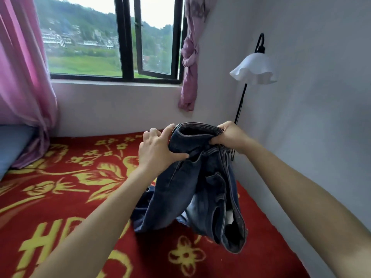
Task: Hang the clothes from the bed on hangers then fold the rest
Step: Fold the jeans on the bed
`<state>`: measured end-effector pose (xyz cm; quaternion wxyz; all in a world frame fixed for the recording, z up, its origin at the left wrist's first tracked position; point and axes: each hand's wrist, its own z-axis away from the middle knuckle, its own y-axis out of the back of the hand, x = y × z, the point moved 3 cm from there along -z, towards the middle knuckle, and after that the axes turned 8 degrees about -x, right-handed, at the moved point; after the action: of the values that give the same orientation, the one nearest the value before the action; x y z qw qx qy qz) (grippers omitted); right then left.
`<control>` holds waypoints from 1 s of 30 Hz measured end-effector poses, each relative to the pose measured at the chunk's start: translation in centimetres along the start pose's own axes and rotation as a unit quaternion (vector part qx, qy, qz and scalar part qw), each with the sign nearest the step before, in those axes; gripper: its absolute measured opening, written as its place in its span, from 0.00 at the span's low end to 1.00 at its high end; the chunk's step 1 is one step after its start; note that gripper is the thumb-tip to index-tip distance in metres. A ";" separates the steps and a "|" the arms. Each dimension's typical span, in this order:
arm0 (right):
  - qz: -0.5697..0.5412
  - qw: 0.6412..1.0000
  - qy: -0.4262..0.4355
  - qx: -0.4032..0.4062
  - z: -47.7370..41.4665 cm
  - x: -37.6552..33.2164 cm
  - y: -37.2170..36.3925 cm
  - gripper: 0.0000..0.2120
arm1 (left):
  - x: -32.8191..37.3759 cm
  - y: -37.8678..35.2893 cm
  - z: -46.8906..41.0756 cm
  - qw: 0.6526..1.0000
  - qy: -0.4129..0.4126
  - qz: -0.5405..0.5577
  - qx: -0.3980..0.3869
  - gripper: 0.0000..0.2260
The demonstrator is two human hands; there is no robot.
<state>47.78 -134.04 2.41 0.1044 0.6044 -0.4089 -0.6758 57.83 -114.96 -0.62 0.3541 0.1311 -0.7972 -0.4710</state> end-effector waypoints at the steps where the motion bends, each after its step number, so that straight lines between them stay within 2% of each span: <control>1: 0.011 1.000 0.003 -0.023 0.0 -0.8 -0.1 0.04 | 0.4 -0.6 0.1 0.996 -0.017 0.093 -0.004 0.37; 2: 0.028 0.999 0.003 -0.044 0.1 -1.3 -0.1 0.05 | 0.6 -1.0 -0.1 0.973 -0.045 0.227 -0.014 0.32; 3: 0.042 0.997 0.003 -0.066 0.2 -1.5 -0.2 0.04 | 0.7 -1.2 -0.4 0.935 -0.070 0.348 -0.020 0.24; 4: 0.048 0.995 0.000 -0.088 0.3 -1.3 -0.4 0.04 | 0.6 -1.3 -0.7 0.899 -0.087 0.428 -0.028 0.17; 5: 0.050 0.992 -0.005 -0.112 0.5 -1.0 -0.5 0.03 | 0.3 -1.4 -1.0 0.885 -0.095 0.455 -0.033 0.12; 7: 0.050 0.986 -0.021 -0.160 0.8 0.3 -0.8 0.05 | -0.1 -1.5 -1.6 0.891 -0.087 0.443 -0.054 0.09; 9: 0.038 0.982 -0.034 -0.183 0.9 1.8 -1.2 0.06 | -0.2 -1.9 -2.2 0.891 -0.070 0.443 -0.075 0.12; 12: -0.034 0.985 -0.034 -0.164 1.2 3.9 -2.7 0.10 | 0.5 -2.6 -3.0 0.889 -0.036 0.448 -0.087 0.12; 14: -0.055 0.993 -0.027 -0.103 1.6 5.4 -4.4 0.24 | 1.0 -3.1 -3.6 0.890 -0.011 0.449 -0.074 0.09; 16: -0.021 0.998 -0.056 -0.002 2.6 7.2 -6.2 0.41 | 1.5 -3.9 -4.3 0.905 0.008 0.420 -0.068 0.06; 18: 0.014 0.992 -0.084 0.092 3.9 8.5 -8.0 0.46 | 2.1 -4.7 -4.8 0.925 0.018 0.373 -0.064 0.07; 20: 0.056 0.984 -0.080 0.151 5.1 9.6 -9.7 0.48 | 3.0 -5.1 -5.1 0.933 0.029 0.356 -0.047 0.08; 24: 0.137 0.972 -0.102 0.163 7.4 12.9 -11.7 0.52 | 3.7 -4.8 -6.3 0.928 0.048 0.370 -0.005 0.12; 28: 0.158 0.954 -0.203 0.153 8.5 17.5 -9.6 0.46 | 3.6 -4.0 -7.1 0.924 0.032 0.381 0.008 0.12; 30: 0.182 0.949 -0.210 0.147 8.4 18.5 -8.6 0.41 | 3.3 -3.7 -7.2 0.918 0.033 0.394 0.016 0.12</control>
<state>38.67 -136.69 -17.51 0.0475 0.3724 -0.6194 -0.6895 59.99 -123.44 -0.07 0.5352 -0.1729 -0.7795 -0.2759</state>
